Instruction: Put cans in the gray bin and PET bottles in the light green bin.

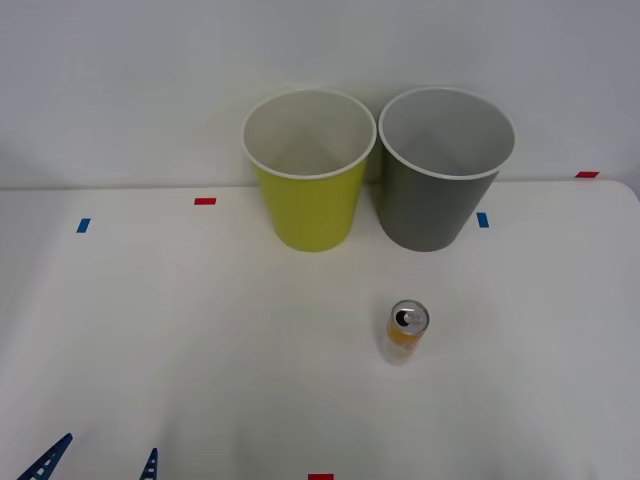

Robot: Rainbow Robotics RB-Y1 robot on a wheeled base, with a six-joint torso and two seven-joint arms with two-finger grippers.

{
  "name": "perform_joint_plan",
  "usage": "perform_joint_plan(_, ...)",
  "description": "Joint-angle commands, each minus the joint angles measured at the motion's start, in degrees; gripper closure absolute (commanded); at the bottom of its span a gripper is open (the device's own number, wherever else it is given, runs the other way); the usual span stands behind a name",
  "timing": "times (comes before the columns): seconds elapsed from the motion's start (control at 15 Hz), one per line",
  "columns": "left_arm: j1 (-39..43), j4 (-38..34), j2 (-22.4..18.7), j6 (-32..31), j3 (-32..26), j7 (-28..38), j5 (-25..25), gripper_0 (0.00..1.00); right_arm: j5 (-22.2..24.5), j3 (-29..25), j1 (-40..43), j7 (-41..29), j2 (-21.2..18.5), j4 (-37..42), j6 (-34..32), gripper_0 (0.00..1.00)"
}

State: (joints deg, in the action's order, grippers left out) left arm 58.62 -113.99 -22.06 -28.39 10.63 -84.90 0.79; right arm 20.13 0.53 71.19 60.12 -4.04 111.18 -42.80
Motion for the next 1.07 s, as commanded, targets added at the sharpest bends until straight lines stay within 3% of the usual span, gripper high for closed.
perform_joint_plan(0.07,0.0,0.0,0.0,0.0,0.0,0.0,0.0,0.0,0.0,0.0,0.0,0.0,0.0,0.0,0.0,0.0)
perform_joint_plan(1.07,0.0,0.0,0.0,0.0,0.0,0.0,0.0,0.0,0.0,0.0,0.0,0.0,0.0,0.0,0.0,0.0)
